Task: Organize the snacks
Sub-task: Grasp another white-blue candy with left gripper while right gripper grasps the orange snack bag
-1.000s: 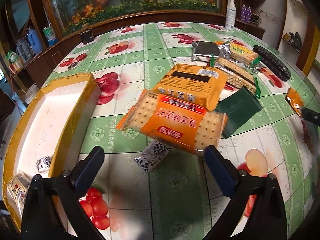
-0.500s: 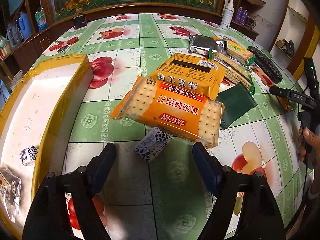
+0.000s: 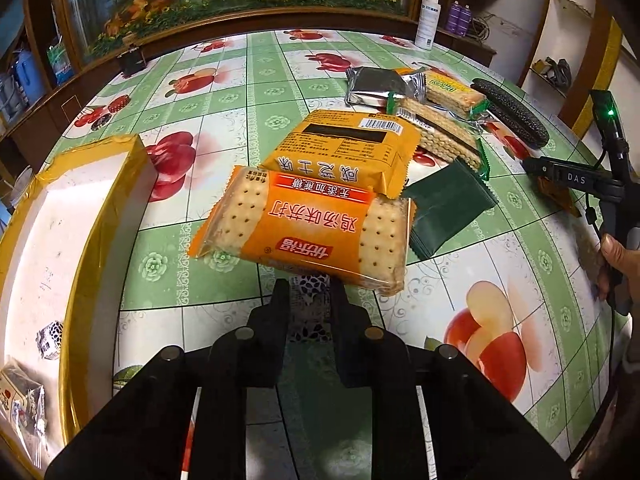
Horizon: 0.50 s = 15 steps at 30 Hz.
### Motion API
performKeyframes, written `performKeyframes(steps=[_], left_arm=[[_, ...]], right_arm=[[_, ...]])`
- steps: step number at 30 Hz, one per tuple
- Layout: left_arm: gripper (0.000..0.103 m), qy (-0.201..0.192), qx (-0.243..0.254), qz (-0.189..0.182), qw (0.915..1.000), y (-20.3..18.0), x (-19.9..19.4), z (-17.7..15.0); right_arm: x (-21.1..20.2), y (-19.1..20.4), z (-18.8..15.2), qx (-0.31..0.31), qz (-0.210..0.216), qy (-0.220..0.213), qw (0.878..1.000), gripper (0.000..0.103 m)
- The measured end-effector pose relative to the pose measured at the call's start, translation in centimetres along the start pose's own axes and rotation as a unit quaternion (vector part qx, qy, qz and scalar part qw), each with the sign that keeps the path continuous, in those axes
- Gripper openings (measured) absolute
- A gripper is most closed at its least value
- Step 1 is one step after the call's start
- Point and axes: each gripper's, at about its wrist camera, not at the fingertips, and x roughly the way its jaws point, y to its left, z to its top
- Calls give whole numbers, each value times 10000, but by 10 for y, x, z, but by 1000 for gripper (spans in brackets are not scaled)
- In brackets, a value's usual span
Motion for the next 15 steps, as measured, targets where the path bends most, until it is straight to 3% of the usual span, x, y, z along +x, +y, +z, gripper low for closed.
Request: performKeyframes(steps=[9,15], left_arm=[[16,-16,-108,-148,9998,-3,-5,-5],[16,-43,-371,-256,9990,8,-9,-8]], right_arm=[[-10,-13,-7,184,270,-133,9994,36],[-11,-17,-10,226,354,-112,9991,36]])
